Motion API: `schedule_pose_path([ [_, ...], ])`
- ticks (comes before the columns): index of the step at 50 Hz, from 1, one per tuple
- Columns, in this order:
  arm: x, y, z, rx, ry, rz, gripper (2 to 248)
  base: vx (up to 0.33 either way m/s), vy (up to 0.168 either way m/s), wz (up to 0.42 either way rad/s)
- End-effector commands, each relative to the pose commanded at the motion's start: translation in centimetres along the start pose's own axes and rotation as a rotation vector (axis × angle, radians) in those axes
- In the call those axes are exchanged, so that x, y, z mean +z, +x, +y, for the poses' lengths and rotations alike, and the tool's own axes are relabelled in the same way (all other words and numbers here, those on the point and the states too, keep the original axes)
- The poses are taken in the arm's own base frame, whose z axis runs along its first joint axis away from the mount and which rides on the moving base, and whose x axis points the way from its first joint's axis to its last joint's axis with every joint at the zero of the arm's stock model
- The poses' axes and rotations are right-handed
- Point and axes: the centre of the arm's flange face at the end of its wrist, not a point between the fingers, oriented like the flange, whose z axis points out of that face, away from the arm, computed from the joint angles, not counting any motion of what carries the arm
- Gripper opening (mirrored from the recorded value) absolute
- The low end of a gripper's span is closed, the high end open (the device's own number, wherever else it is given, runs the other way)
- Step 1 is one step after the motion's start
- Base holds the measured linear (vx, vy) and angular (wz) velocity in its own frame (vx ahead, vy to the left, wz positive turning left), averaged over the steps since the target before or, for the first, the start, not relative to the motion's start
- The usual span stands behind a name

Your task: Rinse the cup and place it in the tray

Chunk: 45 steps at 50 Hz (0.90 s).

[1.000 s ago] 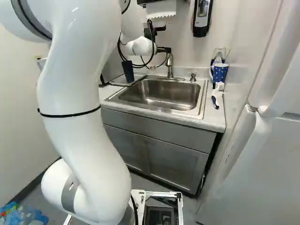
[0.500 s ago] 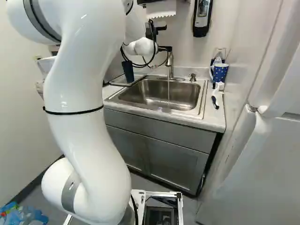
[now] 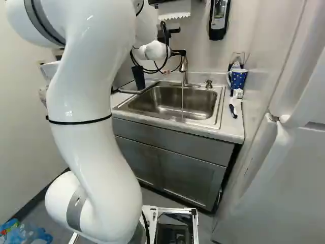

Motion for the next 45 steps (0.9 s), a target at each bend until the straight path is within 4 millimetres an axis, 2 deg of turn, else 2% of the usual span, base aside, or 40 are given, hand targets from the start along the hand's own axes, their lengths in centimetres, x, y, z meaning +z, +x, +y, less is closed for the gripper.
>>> schedule_pose_path([
  [24, -4.0, -0.2, -2.6, -0.006, 0.042, -0.013, 247, 0.000, 0.000, 0.000],
  [45, -8.3, -0.7, -3.0, -0.008, 0.052, -0.035, 247, 0.000, 0.000, 0.000],
])
